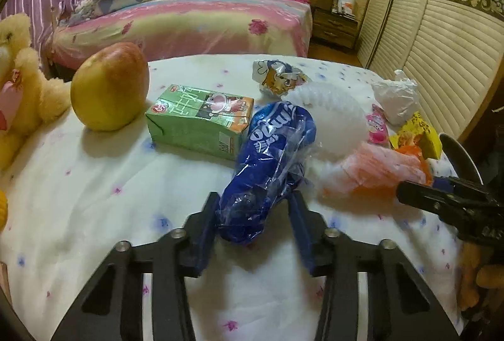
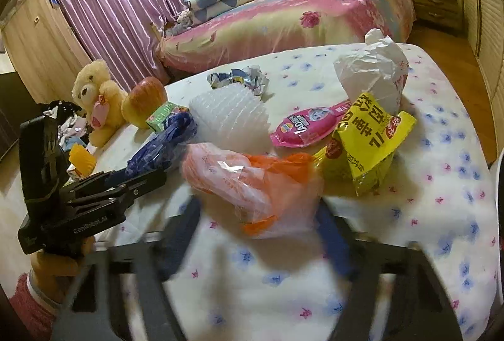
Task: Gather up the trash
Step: 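Grasp the blue wrapper with the left tool while the right grasps the pink-orange bag, then carry the blue wrapper and pink-orange bag over the bin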
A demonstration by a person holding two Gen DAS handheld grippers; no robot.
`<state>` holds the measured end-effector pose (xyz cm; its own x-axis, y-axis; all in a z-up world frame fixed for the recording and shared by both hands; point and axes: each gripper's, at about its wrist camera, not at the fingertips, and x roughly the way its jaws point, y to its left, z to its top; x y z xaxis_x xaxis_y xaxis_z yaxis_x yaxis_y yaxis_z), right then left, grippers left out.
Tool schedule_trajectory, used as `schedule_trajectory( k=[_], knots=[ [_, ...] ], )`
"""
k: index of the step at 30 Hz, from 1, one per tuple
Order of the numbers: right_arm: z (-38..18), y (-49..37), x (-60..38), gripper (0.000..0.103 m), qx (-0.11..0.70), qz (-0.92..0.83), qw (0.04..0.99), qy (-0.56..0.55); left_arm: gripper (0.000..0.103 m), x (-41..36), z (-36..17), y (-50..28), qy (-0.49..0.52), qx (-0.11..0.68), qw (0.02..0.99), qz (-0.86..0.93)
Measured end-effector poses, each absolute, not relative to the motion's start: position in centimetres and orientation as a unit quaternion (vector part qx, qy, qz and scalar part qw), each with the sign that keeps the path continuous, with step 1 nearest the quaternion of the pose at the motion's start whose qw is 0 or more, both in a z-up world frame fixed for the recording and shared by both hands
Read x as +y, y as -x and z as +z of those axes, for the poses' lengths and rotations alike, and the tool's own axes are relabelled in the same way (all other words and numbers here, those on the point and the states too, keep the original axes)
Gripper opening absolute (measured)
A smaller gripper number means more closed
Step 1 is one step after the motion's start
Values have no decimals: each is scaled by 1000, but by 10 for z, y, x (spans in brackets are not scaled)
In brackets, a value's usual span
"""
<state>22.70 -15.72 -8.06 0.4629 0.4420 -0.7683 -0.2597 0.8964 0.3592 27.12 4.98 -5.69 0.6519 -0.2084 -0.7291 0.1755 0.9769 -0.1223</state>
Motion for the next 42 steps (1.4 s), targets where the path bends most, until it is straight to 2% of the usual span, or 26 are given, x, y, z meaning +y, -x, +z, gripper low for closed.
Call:
schedule_trajectory(
  k=[1, 6, 19, 42],
  knots=[
    [-81, -225, -157, 40, 476, 207, 849, -96, 36, 49, -56, -268, 21, 401, 909, -109],
    [-74, -210, -156, 37, 465, 212, 855, -84, 33, 49, -51, -242, 28, 391, 914, -107],
    [-55, -162, -193, 37, 450, 198, 865, -97, 33, 27, -38, -184, 62, 387, 909, -138],
    [-43, -117, -312, 37, 423, 86, 890, -146, 33, -79, -28, -177, 18, 398, 890, -221]
  ],
)
